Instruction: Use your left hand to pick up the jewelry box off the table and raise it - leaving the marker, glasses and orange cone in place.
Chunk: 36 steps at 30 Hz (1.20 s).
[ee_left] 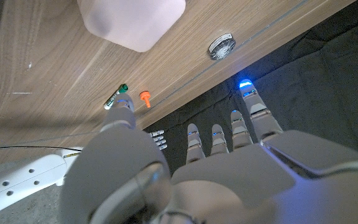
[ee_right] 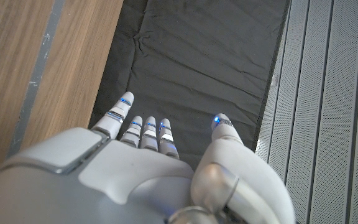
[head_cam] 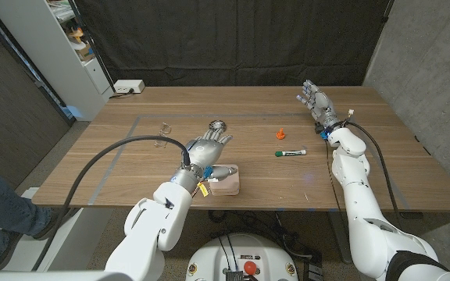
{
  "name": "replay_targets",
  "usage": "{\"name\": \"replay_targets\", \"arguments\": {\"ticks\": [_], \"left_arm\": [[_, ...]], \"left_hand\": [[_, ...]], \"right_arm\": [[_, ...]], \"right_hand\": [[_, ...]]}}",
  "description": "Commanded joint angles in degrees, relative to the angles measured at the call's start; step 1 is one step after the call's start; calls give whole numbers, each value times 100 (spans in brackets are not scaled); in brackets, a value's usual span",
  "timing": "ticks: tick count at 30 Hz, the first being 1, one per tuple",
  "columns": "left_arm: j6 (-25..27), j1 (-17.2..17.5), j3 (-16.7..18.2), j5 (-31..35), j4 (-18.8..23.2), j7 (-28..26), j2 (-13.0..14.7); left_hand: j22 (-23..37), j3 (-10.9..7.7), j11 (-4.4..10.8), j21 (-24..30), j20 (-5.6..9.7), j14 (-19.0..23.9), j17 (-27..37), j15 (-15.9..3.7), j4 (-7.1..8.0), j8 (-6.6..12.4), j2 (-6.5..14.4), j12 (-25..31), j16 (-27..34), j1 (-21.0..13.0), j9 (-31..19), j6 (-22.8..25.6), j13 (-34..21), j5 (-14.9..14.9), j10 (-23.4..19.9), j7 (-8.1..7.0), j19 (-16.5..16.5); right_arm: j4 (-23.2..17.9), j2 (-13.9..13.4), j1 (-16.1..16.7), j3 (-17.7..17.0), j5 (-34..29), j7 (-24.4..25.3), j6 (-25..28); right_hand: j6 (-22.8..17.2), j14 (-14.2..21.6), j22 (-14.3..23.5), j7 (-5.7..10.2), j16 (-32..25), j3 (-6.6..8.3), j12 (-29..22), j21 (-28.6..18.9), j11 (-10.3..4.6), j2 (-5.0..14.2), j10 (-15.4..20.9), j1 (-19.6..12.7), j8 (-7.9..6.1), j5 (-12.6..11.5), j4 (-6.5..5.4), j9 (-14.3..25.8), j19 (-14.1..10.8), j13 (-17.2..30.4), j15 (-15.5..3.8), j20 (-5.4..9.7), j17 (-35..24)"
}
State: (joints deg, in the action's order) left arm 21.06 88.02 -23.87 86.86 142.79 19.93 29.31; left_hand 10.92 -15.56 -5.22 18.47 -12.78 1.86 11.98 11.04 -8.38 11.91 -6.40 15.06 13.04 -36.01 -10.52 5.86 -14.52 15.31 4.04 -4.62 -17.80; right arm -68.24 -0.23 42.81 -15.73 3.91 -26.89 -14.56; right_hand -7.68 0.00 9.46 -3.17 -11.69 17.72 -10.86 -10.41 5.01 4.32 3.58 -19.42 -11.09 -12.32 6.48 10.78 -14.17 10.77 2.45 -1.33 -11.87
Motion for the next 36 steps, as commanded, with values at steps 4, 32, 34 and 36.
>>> {"name": "replay_targets", "arguments": {"ticks": [4, 32, 34, 36], "left_arm": [[204, -110, -177, -40, -149, 245, -143], [401, -105, -294, 141, -236, 512, -197], [405, -105, -296, 122, -252, 509, -197], [412, -116, -307, 117, -270, 524, -204]], "left_hand": [[-8, 13, 9, -8, 10, 21, -3, 27, -3, 39, -9, 30, -13, -90, -28, 70, -14, 37, -4, 5, -54], [-24, -4, 49, -65, 6, 50, -13, 19, 16, 48, 65, 49, -28, -167, -28, 197, -24, 48, -38, -5, -98], [-25, -5, 53, -71, 6, 50, -14, 19, 17, 49, 69, 52, -30, -173, -28, 208, -25, 48, -46, -11, -99], [-26, -5, 55, -77, 6, 50, -15, 16, 18, 49, 73, 50, -32, -178, -28, 219, -26, 47, -39, -7, -99]], "right_arm": [[2, -34, -6, -60, -10, -26, 34], [29, 15, 54, -175, 58, 6, -51], [0, 12, 66, -176, 53, 7, -40], [-18, 7, 73, -180, 54, -1, -39]], "right_hand": [[-21, 11, 26, 32, -3, 13, -46, -43, -16, -4, -1, 48, -17, -22, 16, 21, -5, 26, 3, -48, -8], [-21, 14, 27, 46, -6, 10, -46, -43, -21, 8, -3, 63, -16, -19, 11, 21, 0, 26, 18, -57, -11], [-22, 14, 27, 46, -6, 10, -44, -43, -26, 10, -7, 64, -17, -19, 10, 21, 1, 26, 19, -58, -11], [-23, 13, 27, 46, -5, 10, -45, -43, -28, 10, -4, 62, -17, -19, 12, 21, 2, 26, 20, -57, -11]]}}
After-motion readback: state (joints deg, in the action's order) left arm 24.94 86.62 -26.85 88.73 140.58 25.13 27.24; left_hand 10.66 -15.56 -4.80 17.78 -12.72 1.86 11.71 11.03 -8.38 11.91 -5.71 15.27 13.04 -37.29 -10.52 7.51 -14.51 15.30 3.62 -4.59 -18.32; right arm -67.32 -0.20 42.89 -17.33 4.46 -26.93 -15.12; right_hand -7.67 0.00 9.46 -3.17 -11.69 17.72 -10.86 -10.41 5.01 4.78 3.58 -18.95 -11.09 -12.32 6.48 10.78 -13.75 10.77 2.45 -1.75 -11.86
